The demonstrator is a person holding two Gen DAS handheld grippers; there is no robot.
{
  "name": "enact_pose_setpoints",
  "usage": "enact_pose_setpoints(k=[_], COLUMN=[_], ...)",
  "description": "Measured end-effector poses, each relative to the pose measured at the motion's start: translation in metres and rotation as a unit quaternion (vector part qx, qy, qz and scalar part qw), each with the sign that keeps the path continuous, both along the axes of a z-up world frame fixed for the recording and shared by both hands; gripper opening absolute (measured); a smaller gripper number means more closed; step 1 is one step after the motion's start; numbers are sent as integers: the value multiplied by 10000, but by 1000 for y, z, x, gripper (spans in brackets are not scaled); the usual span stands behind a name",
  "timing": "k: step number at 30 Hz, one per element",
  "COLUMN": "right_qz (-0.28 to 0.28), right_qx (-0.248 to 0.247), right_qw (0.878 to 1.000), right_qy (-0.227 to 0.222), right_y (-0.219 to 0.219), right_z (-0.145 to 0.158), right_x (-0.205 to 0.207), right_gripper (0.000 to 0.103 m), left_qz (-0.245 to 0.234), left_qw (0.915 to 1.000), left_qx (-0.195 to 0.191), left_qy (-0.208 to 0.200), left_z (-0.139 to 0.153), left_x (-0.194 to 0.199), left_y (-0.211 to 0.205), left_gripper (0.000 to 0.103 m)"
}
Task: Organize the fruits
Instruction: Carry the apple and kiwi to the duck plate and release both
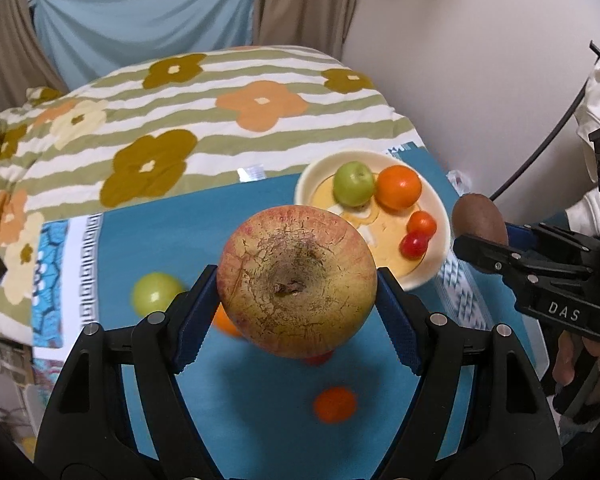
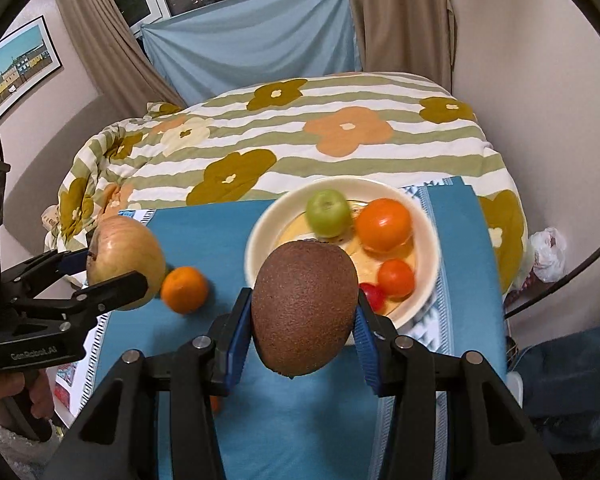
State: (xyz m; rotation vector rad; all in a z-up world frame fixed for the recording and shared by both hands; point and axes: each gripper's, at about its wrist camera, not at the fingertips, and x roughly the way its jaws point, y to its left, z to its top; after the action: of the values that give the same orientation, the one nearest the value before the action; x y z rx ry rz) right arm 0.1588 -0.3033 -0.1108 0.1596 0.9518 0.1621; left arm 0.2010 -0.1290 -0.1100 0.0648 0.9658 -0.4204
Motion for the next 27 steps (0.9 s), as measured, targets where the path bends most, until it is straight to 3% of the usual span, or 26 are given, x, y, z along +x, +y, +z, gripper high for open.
enact_pose_setpoints(k=[12,27], right_qz=[268,298], right_qx=[202,294], right_qw=[9994,9990], right_qy=[54,184], right_y=[-54,-81], right_z=[-25,-41], right_x=[26,35], right_gripper=[44,44], left_qz=[48,-59], left_qw=[9993,9970], left_qx=[239,545], left_qy=[282,544], left_z=[-46,-81], left_x=[43,54], left_y=[-77,-106], left_gripper=[81,81])
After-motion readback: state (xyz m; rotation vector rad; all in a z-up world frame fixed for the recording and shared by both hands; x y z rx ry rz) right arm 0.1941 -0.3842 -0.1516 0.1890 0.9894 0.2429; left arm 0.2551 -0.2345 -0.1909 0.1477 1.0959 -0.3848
